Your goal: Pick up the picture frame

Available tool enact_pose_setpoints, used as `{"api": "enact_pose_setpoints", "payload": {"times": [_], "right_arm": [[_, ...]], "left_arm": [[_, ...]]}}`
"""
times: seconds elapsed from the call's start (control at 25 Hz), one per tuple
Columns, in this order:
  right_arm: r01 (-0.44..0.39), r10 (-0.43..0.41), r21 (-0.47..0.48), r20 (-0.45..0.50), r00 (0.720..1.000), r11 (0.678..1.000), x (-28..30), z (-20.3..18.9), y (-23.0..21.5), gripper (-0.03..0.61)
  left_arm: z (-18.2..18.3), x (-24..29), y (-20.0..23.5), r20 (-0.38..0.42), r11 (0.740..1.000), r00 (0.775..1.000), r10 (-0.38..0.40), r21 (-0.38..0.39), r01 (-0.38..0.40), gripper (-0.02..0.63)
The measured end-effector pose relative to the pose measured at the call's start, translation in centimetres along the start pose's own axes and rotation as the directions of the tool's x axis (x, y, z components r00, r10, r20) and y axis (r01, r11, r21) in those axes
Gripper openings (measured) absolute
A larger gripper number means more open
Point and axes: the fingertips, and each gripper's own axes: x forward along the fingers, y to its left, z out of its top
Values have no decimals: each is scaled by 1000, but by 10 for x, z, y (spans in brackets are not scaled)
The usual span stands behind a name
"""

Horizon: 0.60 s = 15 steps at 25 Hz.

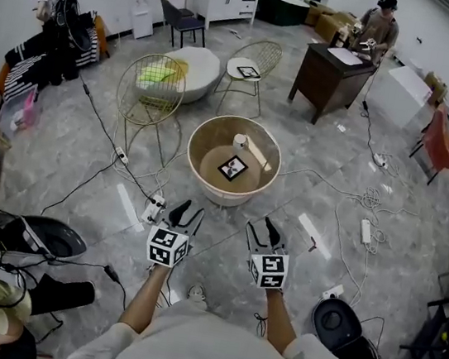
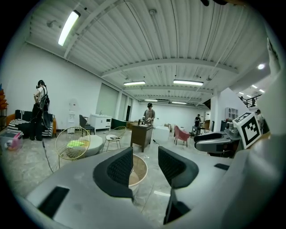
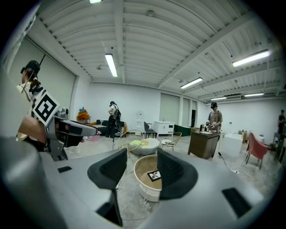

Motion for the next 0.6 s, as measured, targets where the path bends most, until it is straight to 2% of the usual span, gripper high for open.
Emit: {"api": "enact_pose_setpoints", "payload": {"times": [0.32,0.6], "right_arm": [[35,-35,1,-12,999,999,53,10,-8,215],[67,-66,12,-25,997,998,79,-5,-23,215]], "left_arm": [[12,40,50,2,1000,1000,-12,-7,12,175],[-1,67,67,-18,1000,999,-30,1,30,175]]}}
